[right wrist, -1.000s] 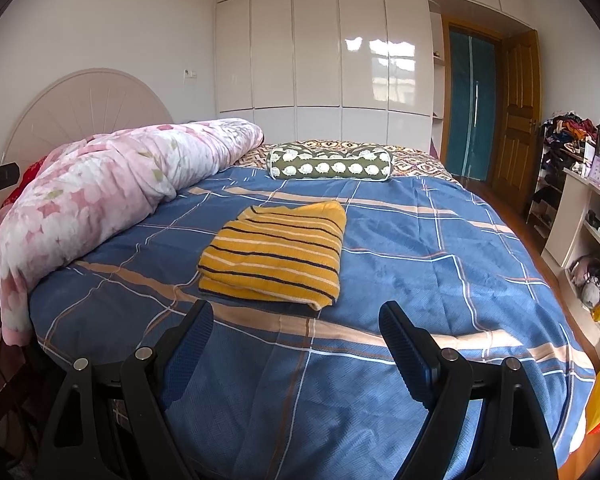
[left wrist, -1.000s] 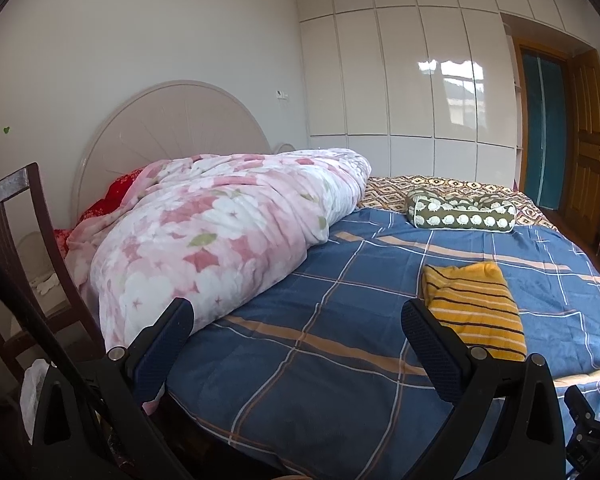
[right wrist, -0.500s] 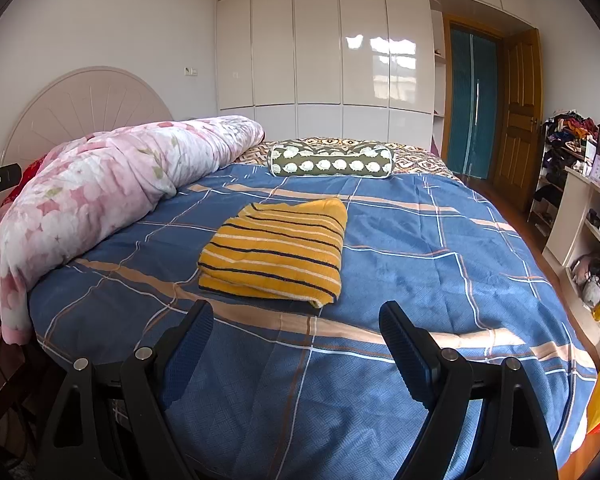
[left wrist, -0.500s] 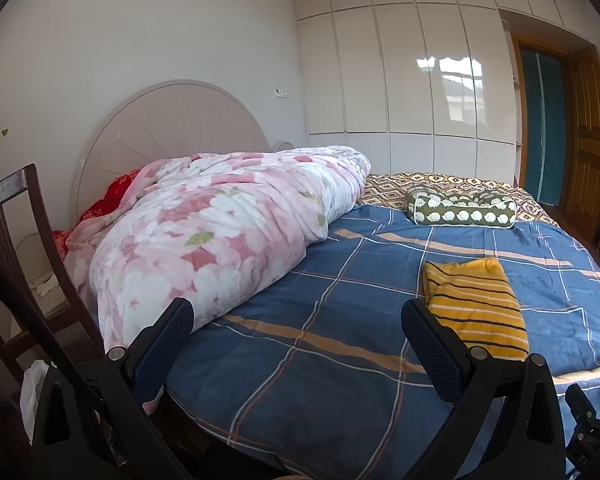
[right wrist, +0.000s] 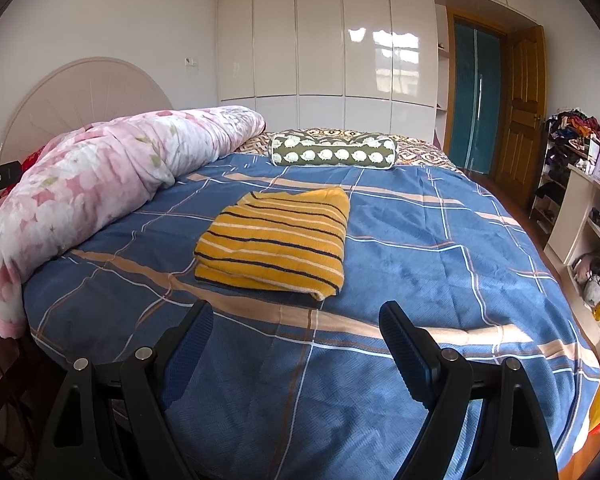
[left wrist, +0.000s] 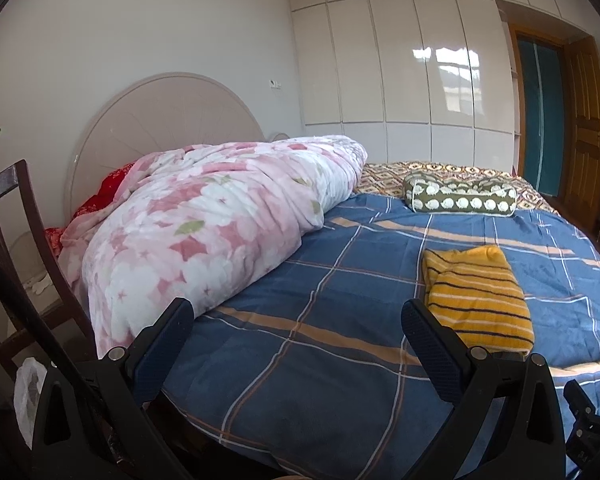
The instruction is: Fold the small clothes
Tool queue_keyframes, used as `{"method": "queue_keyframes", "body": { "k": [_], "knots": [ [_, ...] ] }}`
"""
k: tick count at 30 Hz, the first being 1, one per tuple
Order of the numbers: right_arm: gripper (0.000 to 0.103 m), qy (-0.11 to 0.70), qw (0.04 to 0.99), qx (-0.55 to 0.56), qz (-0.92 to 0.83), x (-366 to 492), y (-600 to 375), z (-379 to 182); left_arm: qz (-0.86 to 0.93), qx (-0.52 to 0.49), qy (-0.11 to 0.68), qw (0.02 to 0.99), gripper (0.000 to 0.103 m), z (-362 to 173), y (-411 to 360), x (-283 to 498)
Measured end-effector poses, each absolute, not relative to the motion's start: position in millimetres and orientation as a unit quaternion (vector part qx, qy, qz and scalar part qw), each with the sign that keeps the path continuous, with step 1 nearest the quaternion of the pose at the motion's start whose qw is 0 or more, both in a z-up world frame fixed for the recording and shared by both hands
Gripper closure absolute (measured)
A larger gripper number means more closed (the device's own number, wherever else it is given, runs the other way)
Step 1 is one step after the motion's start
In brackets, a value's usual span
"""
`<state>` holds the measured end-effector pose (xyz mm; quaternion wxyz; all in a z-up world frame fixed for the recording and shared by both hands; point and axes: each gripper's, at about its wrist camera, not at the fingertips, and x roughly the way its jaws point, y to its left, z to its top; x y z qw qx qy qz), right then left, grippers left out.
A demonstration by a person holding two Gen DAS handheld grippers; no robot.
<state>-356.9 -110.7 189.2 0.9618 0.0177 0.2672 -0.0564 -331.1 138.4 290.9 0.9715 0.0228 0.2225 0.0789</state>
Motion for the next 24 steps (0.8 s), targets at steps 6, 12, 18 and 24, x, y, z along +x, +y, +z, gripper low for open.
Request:
{"method": "queue_keyframes", "body": {
  "k": [6,12,18,24],
  "knots": [
    [0.014,0.279,0.958,0.014,-0.059,-344.0,-114.5,180.5,0.071,0.036,0.248,0.965,0.0,272.1,131.8,-315.1],
    [0.014,0.289,0.956,0.007,-0.059,-332.1,-115.1,171.8,0.064,0.049,0.269,0.96,0.0,255.0,123.7,-300.2],
    [0.014,0.294,0.954,-0.001,-0.057,-318.2,-114.3,168.5,0.055,0.054,0.289,0.954,0.0,240.1,118.0,-283.3],
    [0.014,0.294,0.954,-0.003,-0.053,-304.2,-113.4,170.3,0.045,0.051,0.3,0.951,0.0,230.7,115.8,-270.1]
  ]
}}
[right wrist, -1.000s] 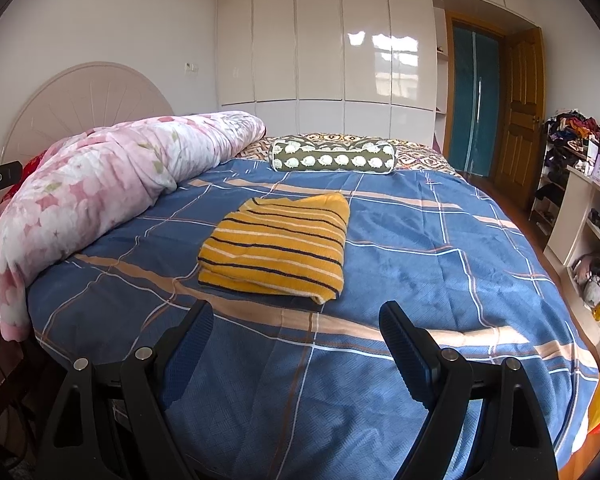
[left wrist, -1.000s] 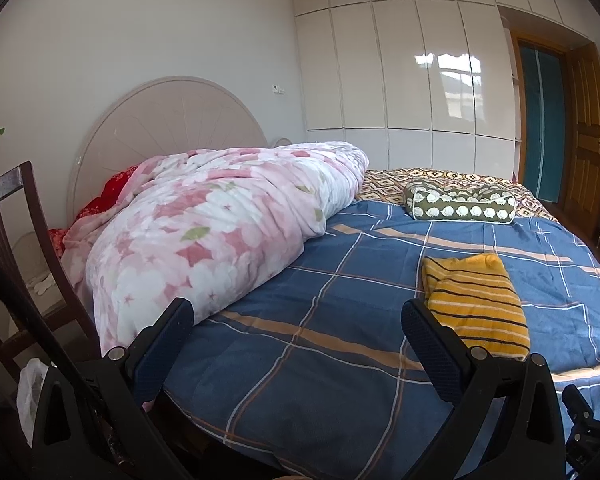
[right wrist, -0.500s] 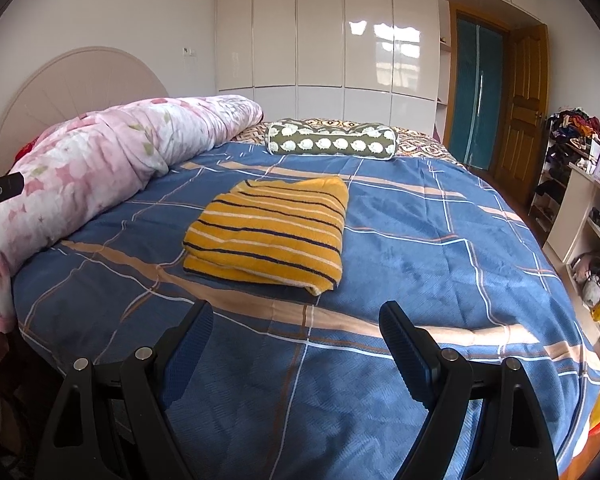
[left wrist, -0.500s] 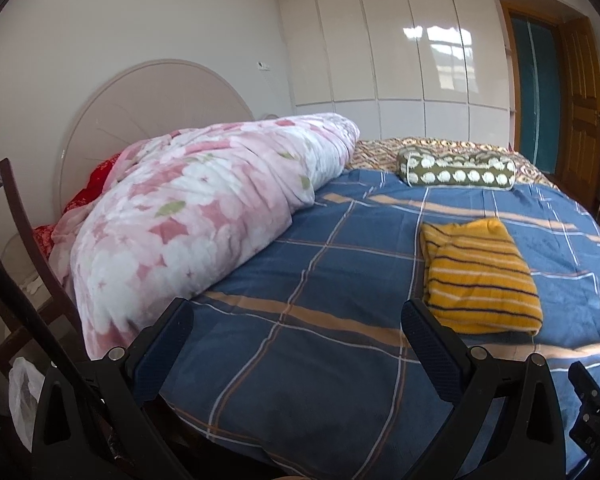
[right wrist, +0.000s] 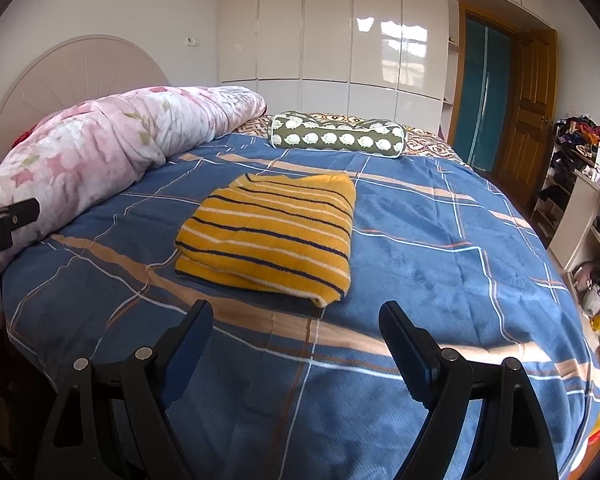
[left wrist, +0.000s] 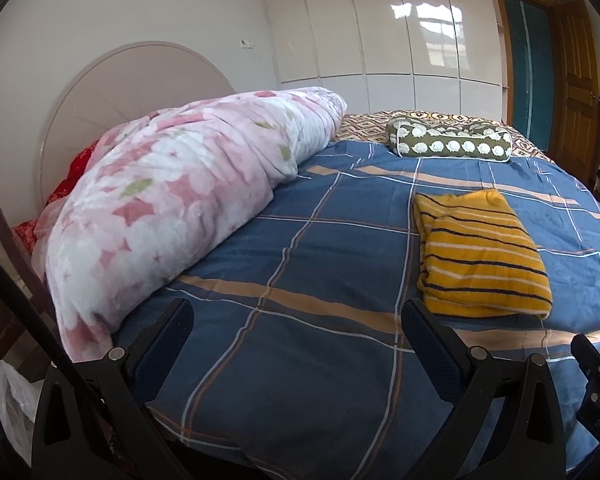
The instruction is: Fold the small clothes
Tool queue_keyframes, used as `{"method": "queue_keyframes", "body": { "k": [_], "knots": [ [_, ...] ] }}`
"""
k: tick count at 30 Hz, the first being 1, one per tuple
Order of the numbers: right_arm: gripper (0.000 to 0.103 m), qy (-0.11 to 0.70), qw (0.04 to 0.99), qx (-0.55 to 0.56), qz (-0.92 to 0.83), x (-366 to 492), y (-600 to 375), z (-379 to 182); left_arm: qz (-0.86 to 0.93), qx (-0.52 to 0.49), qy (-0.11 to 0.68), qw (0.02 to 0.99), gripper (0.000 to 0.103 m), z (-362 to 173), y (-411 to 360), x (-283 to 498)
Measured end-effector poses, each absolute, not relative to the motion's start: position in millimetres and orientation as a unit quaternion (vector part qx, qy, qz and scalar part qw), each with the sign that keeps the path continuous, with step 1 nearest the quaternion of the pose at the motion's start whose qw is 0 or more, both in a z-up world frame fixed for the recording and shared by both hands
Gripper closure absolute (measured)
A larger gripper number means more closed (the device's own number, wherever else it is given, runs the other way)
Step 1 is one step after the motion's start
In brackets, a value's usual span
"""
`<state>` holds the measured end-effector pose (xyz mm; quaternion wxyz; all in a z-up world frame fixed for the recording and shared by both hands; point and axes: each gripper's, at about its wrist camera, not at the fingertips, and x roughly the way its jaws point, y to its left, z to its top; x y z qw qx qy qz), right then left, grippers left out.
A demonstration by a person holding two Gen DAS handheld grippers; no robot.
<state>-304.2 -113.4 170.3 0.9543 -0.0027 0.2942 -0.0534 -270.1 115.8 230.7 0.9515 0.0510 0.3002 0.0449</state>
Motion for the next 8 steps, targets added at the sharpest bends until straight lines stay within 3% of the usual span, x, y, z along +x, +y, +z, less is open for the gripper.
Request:
{"method": "queue_keyframes", "body": {
  "k": [8],
  "knots": [
    [0.014,0.305,0.952,0.001,-0.04,-285.3,-109.8,167.5,0.025,0.041,0.321,0.946,0.0,214.9,116.7,-247.7]
  ]
}}
